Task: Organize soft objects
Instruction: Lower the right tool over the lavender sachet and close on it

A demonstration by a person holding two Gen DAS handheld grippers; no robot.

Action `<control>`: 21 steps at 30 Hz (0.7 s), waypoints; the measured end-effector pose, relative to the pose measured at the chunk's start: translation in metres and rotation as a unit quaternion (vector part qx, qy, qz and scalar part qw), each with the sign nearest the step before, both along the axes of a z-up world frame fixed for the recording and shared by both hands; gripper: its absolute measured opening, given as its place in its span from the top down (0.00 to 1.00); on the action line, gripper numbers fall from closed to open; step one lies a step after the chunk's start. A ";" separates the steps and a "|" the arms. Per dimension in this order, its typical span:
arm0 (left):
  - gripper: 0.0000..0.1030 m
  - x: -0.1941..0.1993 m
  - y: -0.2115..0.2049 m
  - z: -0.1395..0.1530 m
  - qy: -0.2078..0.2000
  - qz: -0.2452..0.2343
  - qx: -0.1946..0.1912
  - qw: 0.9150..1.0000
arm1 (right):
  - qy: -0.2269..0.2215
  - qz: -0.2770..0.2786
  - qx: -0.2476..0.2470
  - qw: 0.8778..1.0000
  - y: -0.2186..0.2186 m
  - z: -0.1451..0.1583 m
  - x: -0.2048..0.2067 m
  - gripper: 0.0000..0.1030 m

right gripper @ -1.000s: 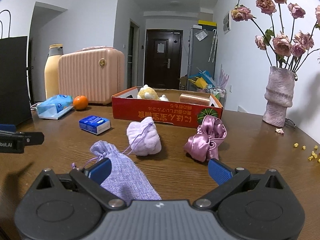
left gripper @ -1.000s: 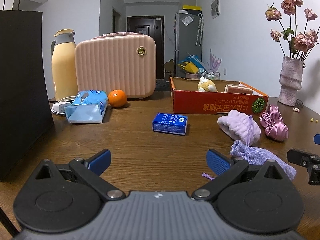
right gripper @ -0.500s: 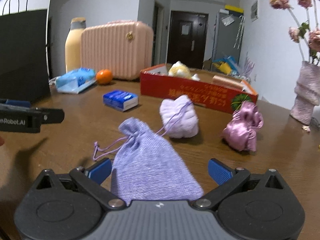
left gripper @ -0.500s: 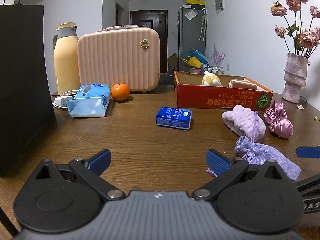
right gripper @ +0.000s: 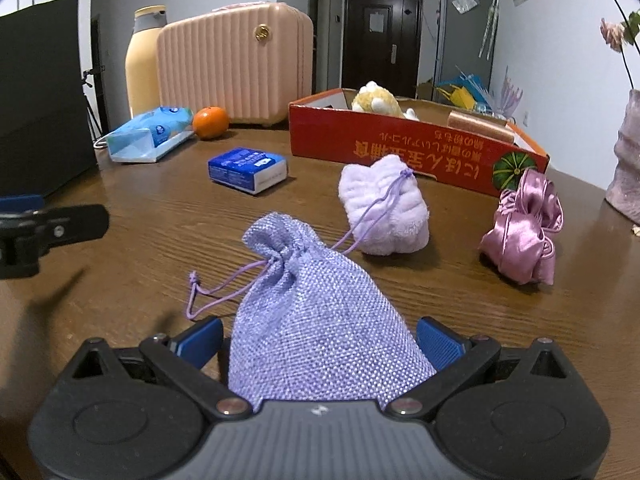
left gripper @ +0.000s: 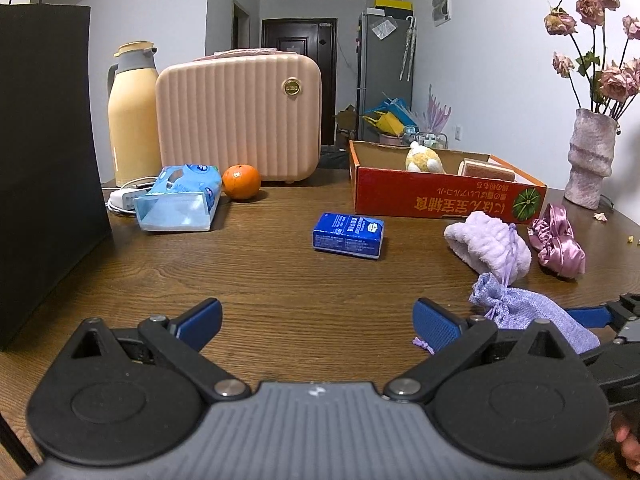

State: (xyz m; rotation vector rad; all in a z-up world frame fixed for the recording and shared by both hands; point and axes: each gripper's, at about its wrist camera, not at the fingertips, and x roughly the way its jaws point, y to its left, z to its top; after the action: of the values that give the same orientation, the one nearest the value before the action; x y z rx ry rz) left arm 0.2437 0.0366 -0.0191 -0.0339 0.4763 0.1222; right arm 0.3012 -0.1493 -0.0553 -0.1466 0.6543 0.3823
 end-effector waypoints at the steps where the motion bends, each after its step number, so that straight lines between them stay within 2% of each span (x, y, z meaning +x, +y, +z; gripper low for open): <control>1: 0.00 0.000 0.000 0.000 0.000 0.000 -0.001 1.000 | 0.003 -0.001 0.001 1.000 0.000 0.000 0.002 0.00; 10: 0.00 -0.001 -0.001 0.000 0.000 -0.001 -0.001 1.000 | 0.017 -0.002 0.006 1.000 0.004 -0.003 0.015 0.02; 21: 0.00 -0.001 -0.001 0.000 0.002 0.000 -0.001 1.000 | 0.010 -0.010 0.012 1.000 -0.003 -0.001 0.012 0.18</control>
State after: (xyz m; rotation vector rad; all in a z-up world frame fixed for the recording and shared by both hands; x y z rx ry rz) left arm 0.2429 0.0355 -0.0193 -0.0360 0.4805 0.1210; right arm 0.3133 -0.1518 -0.0565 -0.1145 0.6703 0.3731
